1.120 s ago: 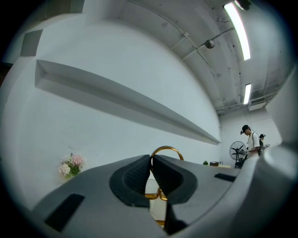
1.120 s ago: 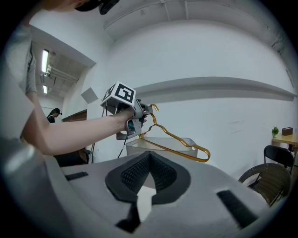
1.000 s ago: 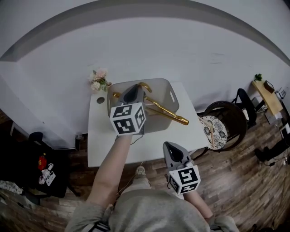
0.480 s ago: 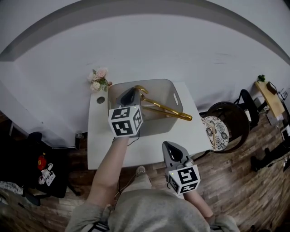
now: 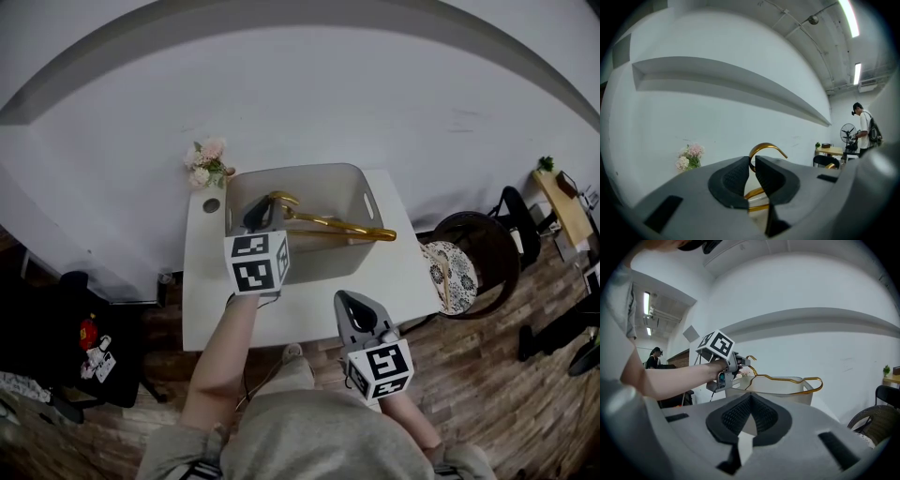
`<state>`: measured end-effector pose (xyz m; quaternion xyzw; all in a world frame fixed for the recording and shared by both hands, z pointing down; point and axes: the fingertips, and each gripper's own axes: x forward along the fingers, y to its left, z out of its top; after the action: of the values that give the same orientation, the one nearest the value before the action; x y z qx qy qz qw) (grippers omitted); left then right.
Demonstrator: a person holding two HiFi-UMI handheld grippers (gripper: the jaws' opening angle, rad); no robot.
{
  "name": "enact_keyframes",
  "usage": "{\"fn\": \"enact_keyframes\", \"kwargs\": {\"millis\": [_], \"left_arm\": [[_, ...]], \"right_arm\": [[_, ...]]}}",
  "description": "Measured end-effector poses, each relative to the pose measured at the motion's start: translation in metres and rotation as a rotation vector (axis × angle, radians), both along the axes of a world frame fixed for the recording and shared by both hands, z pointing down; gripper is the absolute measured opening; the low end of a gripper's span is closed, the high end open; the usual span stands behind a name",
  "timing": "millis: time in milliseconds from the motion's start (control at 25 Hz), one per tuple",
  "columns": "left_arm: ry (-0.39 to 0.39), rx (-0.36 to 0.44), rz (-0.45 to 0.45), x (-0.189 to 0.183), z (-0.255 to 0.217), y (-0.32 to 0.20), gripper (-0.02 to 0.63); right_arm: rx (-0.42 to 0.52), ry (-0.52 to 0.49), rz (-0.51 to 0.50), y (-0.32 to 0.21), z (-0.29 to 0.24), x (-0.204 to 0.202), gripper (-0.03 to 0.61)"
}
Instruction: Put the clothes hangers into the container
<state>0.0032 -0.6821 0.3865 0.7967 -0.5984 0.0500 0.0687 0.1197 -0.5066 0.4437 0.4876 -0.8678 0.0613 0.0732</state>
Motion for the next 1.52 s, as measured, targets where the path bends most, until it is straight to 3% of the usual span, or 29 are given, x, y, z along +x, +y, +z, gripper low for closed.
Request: {"fn": "enact_keyframes", "kwargs": {"millis": [440, 680, 1120, 1520], "left_arm": [[-0.031, -0.059, 0.015, -0.005, 0.021, 0.012, 0.037], [-0.022, -0.089, 0.017, -0.005, 0.031, 0.028, 0.109], [-0.031, -0.14, -0.011, -0.008, 0.053, 0.065, 0.144], [-0.009, -0.11, -0.048, -0.008, 0.043, 0.118, 0.149]], "right_arm": [[-0.009, -0.014, -0.005, -0.003, 0.0, -0.006, 0.003], [-0.011, -0.002, -0.004, 0.004, -0.001, -0.005, 0.002], [-0.005, -0.003, -0.012, 0.035, -0.004, 0.0, 0.002], [0.011, 0.001, -0.02, 0.079, -0.012, 0.01, 0.003]]}}
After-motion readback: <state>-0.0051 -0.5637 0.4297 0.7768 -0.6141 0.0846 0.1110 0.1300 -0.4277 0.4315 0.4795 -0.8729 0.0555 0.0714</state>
